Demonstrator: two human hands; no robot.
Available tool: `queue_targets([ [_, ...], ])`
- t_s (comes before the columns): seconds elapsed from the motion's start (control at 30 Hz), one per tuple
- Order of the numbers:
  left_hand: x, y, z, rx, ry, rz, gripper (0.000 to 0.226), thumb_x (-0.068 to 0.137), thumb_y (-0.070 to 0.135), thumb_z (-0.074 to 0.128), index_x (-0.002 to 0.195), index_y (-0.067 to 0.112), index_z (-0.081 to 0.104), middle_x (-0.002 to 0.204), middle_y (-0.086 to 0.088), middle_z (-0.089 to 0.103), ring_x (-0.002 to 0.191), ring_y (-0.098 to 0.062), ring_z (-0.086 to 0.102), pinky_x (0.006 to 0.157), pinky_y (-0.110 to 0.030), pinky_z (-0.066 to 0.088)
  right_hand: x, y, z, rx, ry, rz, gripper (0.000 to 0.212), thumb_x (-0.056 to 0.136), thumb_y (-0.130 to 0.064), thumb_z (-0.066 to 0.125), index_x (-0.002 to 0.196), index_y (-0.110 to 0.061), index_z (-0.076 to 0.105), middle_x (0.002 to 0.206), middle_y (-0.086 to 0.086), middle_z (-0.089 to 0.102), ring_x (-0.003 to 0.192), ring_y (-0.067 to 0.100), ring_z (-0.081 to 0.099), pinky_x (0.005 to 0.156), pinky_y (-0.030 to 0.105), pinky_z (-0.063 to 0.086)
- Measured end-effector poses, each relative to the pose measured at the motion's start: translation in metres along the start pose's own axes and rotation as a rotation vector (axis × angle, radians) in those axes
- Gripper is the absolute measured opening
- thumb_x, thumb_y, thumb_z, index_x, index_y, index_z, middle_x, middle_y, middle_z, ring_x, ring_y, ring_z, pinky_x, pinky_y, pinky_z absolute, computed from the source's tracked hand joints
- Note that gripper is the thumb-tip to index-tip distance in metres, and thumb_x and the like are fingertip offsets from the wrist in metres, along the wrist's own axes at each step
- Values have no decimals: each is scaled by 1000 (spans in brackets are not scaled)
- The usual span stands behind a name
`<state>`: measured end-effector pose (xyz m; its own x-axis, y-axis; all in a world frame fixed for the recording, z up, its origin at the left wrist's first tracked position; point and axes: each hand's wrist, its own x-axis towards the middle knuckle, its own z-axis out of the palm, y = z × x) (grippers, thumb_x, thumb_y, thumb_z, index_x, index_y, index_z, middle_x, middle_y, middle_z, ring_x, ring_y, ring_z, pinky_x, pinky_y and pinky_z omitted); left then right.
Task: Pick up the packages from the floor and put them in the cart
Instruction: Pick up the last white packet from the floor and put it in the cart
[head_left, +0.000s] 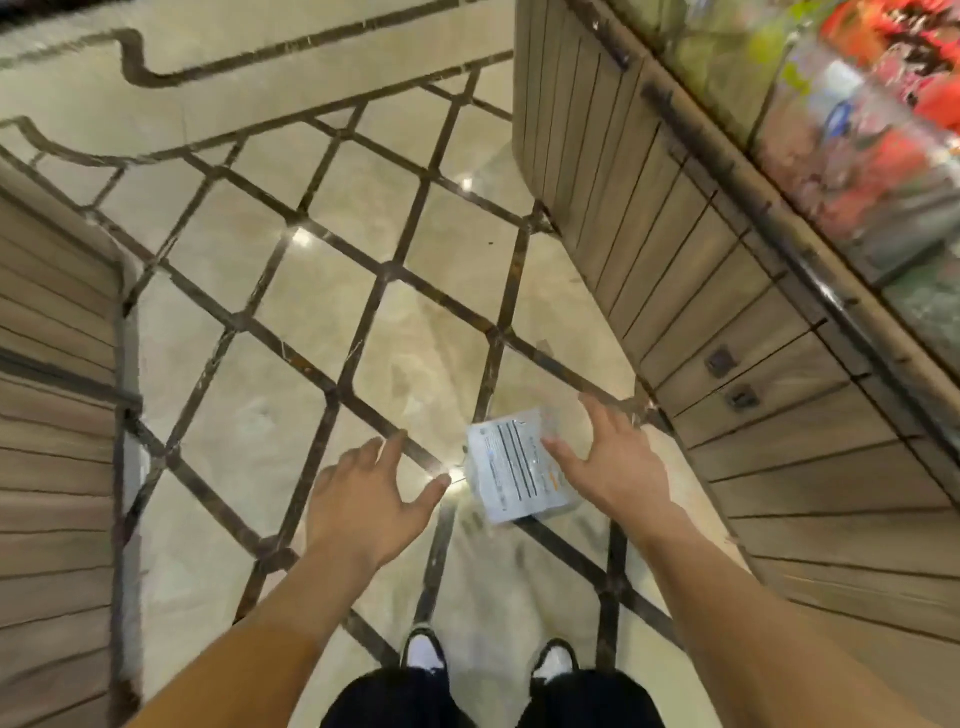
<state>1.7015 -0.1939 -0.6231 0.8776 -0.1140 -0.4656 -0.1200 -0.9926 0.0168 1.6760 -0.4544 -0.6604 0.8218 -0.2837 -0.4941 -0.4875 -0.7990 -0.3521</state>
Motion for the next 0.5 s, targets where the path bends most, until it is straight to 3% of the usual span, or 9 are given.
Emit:
queue_targets([
  [0.13,73,7,114,0,-82,43,87,95,81,32,165,30,27,166,0,40,149,-26,40,118,-45,35,55,51,107,52,-87,87,89,97,-75,44,168,-31,15,167,6,32,147,39,40,114,52,40],
  [0.37,192,32,280,-36,-134,93,91,93,84,27,165,29,25,166,-2,40,152,-28,37,119,-48,36,154,115,258,200,-74,194,97,93,-75,53,167,-31,9,167,6,31,148,37,34,119,53,35],
  [0.5,247,36,350,-235,-101,-93,101,89,88,32,165,23,22,160,-11,44,147,-35,42,113,-52,42,222,123,300,326,-6,311,102,90,-79,55,168,-35,6,171,5,24,152,38,31,121,58,32],
])
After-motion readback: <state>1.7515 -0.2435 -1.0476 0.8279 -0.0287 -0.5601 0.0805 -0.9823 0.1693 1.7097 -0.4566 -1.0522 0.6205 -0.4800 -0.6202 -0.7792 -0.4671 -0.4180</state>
